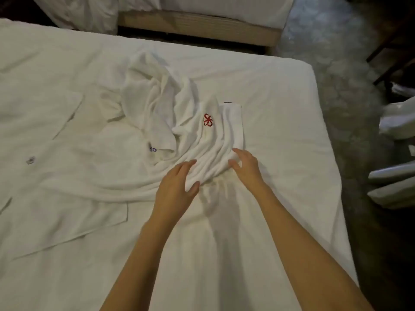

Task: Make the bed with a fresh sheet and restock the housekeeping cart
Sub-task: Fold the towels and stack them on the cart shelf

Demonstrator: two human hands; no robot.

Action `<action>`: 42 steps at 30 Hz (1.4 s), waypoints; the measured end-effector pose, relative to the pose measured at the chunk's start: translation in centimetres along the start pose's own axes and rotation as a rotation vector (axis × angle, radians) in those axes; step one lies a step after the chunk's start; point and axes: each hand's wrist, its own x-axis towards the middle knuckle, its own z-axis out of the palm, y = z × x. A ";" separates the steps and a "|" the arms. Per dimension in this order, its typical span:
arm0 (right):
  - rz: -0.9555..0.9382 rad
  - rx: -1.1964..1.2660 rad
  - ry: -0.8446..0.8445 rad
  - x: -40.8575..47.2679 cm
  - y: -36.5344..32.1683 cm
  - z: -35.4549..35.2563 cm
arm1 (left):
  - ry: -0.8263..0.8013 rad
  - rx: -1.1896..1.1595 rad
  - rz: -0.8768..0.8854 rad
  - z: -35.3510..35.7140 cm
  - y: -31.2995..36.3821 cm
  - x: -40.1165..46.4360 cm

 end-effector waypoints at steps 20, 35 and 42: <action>0.060 0.621 0.113 -19.3 -8.4 -3.6 | -0.135 -0.403 -0.106 -0.2 4.9 -9.4; -0.056 0.327 0.374 -39.1 -16.4 -7.8 | -0.180 -0.245 0.195 -13.3 11.7 -21.2; -0.293 0.280 0.358 -40.2 -20.4 -13.9 | -0.046 -0.248 0.354 -20.1 16.9 -19.7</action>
